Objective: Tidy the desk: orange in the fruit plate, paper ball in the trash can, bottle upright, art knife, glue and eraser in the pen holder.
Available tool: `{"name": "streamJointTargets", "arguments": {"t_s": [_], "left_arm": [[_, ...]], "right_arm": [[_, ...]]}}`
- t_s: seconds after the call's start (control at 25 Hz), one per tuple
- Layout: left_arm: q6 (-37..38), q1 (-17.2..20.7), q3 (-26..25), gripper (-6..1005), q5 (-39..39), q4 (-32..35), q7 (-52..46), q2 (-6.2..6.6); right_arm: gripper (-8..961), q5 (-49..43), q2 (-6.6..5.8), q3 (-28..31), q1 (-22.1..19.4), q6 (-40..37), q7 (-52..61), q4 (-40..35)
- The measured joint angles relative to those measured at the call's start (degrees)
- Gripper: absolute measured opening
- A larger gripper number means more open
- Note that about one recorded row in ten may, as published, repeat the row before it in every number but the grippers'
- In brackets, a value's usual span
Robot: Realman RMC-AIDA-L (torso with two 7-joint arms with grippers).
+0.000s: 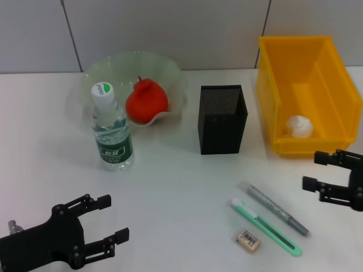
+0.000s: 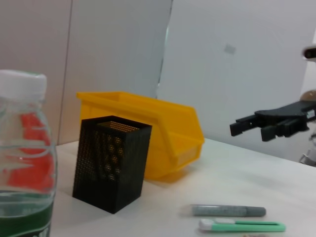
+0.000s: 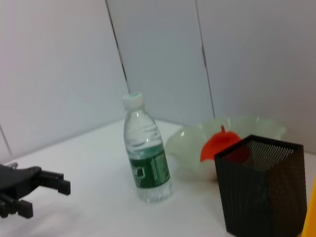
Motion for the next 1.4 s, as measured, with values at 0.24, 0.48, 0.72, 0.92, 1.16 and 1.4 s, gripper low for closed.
{"name": "streamJointTargets", "arguments": {"t_s": [0.24, 0.48, 0.72, 0.92, 1.16, 1.4], "left_arm": [[0.97, -0.26, -0.28, 801, 0.57, 0.4, -0.31, 0.42], [0.72, -0.22, -0.38, 801, 0.66, 0.44, 1.28, 0.49], [0.71, 0.27, -0.37, 801, 0.67, 0.47, 2.01, 0.5], [0.85, 0.5, -0.38, 801, 0.64, 0.46, 2.15, 0.52], [1.03, 0.72, -0.38, 801, 0.56, 0.8, 2.91, 0.59], [1.32, 0.88, -0.38, 801, 0.56, 0.93, 3.92, 0.63]], "right_arm": [[741, -8.71, -0.21, -3.55, 3.48, -6.47, 20.1, -17.15], [741, -19.54, -1.74, -16.87, 11.34, -16.25, 41.8, -32.0], [740, -28.36, -1.79, -27.78, 21.8, -19.06, 57.65, -31.91], [740, -32.79, 0.19, -33.48, 26.97, -15.26, 65.74, -29.63], [741, -33.54, 0.26, -44.52, 33.9, -7.03, 76.18, -18.06], [741, -34.12, 0.55, -52.44, 37.9, 0.13, 82.05, -8.38]]}}
